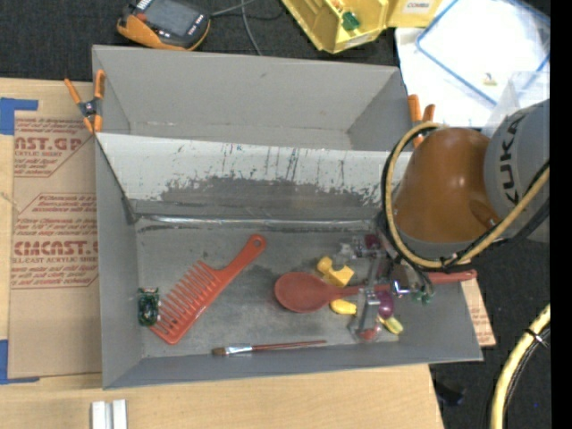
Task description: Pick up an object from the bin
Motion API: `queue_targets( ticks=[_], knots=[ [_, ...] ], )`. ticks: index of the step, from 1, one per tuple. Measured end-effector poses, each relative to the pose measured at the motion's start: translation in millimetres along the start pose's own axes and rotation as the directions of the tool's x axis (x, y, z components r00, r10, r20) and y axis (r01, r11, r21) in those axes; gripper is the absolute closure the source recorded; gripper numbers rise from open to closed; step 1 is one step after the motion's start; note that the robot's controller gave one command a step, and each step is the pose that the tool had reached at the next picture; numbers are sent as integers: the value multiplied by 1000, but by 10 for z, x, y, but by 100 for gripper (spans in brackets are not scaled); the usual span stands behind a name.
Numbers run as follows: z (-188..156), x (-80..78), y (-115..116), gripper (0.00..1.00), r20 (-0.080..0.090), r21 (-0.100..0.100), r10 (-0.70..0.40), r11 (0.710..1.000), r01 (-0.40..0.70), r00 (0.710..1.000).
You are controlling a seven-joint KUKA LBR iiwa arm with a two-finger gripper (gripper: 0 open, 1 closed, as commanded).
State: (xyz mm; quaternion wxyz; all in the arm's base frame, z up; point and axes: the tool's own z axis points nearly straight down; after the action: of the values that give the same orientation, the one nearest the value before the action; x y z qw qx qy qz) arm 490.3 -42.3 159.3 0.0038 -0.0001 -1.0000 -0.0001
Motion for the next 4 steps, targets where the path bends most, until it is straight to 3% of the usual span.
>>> queue_targets(
  ticks=[1,2,3,4],
  knots=[
    [-43,-19,2,0,8,1,-1,1000,1,1000],
    [900,-215,700,0,9,5,-224,975,224,975],
    [596,-60,778,0,13,4,-186,983,186,983],
    [851,-185,712,0,13,6,-213,977,213,977]
  ],
)
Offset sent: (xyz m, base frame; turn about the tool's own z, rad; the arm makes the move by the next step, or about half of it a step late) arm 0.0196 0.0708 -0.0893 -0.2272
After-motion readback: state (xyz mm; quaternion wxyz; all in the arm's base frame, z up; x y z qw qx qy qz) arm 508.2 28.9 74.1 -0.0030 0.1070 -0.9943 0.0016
